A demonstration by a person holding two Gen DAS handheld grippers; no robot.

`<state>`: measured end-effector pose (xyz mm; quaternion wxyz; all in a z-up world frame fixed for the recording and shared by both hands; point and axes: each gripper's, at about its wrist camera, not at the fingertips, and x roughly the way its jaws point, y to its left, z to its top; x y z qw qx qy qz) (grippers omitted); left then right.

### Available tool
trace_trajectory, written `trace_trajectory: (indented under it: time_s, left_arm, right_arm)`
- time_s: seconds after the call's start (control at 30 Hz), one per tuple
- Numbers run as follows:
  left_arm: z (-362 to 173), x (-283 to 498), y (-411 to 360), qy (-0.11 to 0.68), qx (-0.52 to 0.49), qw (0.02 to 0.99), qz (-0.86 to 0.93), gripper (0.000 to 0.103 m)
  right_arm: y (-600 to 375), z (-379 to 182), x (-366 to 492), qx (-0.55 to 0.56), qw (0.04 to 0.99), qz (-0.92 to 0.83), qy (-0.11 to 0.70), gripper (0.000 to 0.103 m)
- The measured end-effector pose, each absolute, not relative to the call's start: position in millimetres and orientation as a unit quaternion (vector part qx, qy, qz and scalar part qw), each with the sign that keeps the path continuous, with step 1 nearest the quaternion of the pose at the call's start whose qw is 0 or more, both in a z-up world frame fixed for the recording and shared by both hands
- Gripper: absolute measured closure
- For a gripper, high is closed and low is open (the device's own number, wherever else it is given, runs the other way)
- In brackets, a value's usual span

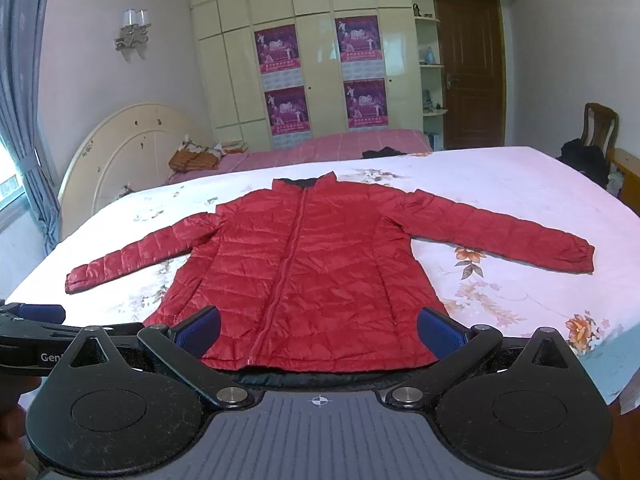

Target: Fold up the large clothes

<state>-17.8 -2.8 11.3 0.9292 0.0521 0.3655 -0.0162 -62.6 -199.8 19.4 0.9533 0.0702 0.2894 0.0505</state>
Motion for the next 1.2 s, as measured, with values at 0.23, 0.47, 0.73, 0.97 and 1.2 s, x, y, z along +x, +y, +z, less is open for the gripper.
trace_trajectory:
  time_s: [0.23,0.47,0.73,0.97,1.2]
  left_arm:
    - [11,-17,0,0.368,0.05,0.929,-0.013,0.0]
    - [11,-16,2,0.367,0.049,0.929,-0.012,0.0]
    - [12,-16,4,0.366,0.049,0.929,-0.012,0.0]
    - [15,-17,8,0.363,0.046,0.931,-0.007,0.0]
    - [16,-18,8,0.361,0.046,0.931,-0.003,0.0]
  right_arm:
    - [-199,19,-60,0.07,0.953,0.051,0.29,0.0]
    - [-197,18,-57,0.07,0.954,0.045,0.289,0.0]
    - [-198,13,-56,0.068,0.954,0.04,0.289,0.0]
    - [-200,9,-53,0.064,0.953,0.039,0.294,0.0]
    - [-201,6,-51,0.064,0.952,0.039,0.296,0.0]
